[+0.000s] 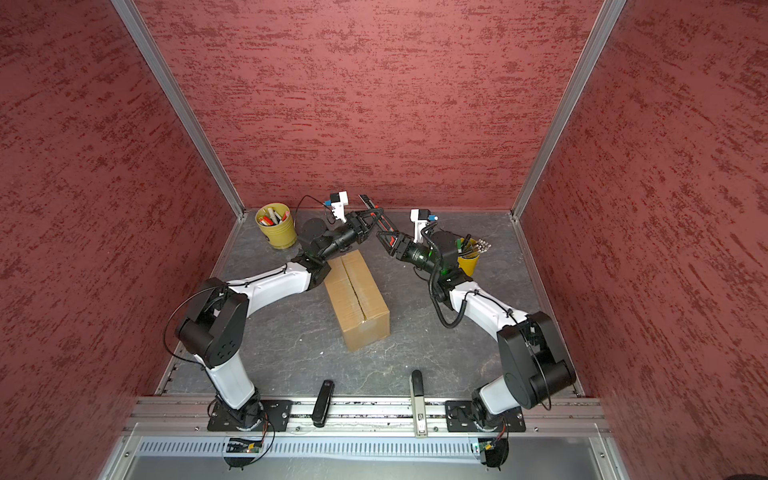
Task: Unpack the express box
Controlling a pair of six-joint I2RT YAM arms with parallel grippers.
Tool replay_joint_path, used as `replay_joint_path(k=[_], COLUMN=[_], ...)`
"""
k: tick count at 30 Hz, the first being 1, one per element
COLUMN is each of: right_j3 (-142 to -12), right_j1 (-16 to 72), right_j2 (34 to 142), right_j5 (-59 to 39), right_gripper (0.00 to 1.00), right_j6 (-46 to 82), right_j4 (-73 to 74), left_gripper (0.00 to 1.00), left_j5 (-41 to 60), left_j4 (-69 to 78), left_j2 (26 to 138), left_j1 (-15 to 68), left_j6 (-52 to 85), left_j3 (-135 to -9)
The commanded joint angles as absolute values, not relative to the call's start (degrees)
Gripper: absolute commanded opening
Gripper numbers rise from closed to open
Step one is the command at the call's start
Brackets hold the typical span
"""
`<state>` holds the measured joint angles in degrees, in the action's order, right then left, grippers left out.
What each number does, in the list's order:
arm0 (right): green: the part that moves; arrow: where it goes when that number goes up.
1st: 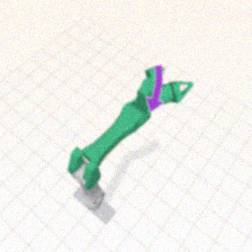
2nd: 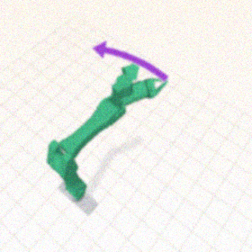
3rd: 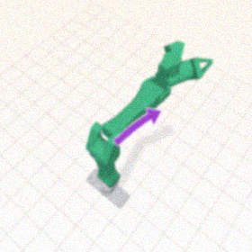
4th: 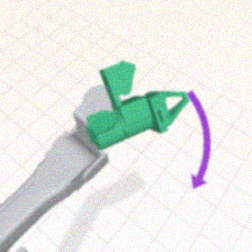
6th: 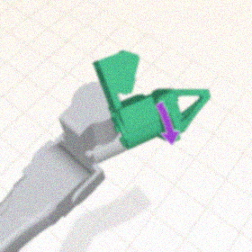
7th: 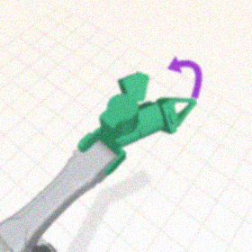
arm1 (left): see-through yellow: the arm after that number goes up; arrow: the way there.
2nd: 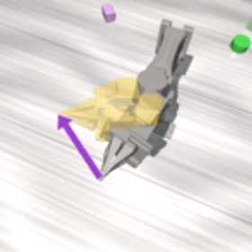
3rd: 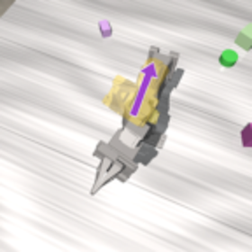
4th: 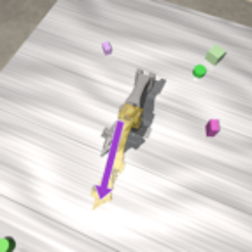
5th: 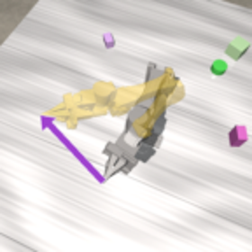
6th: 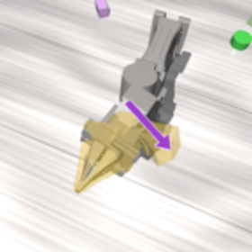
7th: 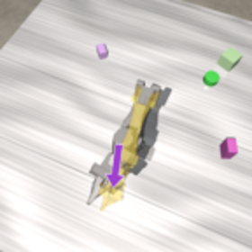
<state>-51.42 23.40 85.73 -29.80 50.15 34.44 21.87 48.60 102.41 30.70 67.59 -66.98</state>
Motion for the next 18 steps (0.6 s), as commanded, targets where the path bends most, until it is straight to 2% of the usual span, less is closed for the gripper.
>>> replay_joint_path(k=[1,18], right_j3=[-53.7,-55.9], right_j1=[23.7,23.7], right_j2=[85.2,85.2], right_j5=[-28.5,-27.4], right_gripper=[0.57,0.52], right_j6=[51.4,53.7], right_j4=[37.4,41.2], left_gripper=[0.0,0.0], left_j5=[21.7,19.8], left_j4=[53.5,56.7], left_j2=[103.4,103.9], left_j1=[32.1,34.6], left_j6=[69.5,69.6], left_j3=[-65.8,-62.6])
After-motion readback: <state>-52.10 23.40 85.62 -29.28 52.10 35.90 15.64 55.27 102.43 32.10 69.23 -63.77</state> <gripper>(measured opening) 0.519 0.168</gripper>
